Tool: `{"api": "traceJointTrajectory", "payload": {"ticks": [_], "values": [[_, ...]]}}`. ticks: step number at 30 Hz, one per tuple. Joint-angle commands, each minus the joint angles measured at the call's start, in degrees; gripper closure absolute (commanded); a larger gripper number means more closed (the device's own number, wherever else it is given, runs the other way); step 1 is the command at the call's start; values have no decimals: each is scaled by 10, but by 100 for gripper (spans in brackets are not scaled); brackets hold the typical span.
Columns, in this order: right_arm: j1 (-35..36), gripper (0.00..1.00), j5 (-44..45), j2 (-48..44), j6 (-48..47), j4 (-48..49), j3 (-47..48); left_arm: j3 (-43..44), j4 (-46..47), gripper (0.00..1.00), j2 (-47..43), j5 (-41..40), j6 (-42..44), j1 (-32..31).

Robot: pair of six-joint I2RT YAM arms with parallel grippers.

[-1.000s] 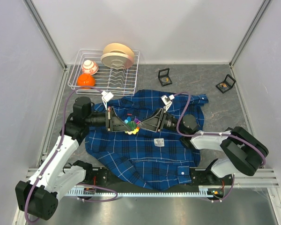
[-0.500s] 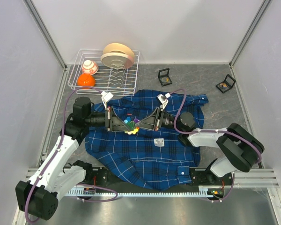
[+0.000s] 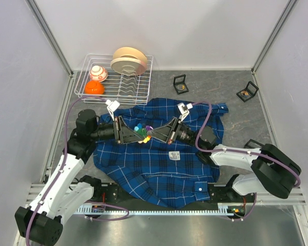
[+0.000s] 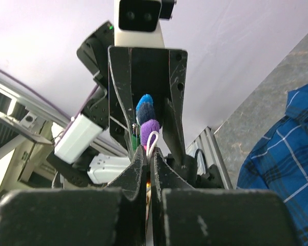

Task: Remove the brooch from the garment
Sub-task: Pass from the left arm to the right, then pass from the right arm to the left

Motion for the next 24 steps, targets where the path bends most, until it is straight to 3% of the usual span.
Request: {"api": "traceJointTrajectory", "payload": {"ticks": [1,8,11,12,14,20,24], "values": [[5,100,72,-30,-31,-10,-5,-23,31,51,-32,-68,-39,-1],[12,100,88,-45,-55,-63,4,-24,48,45,-54,-97,-53,-2],[21,100,103,-52,-75,-108,17,-25,49,37,-63,-132,-63,-2],[25,100,105,-52,-80,-117,21,-25,49,24,-69,-140,-66,-2],[30,100,111,-54,-87,-129,24,-23,51,19,-73,-162,-69,-2],[31,100,117,-62,-92,-138,26,-23,52,30,-65,-172,-75,-2],[33,100,127,-69,-98,-150,27,-27,54,44,-56,-165,-78,-7]]}}
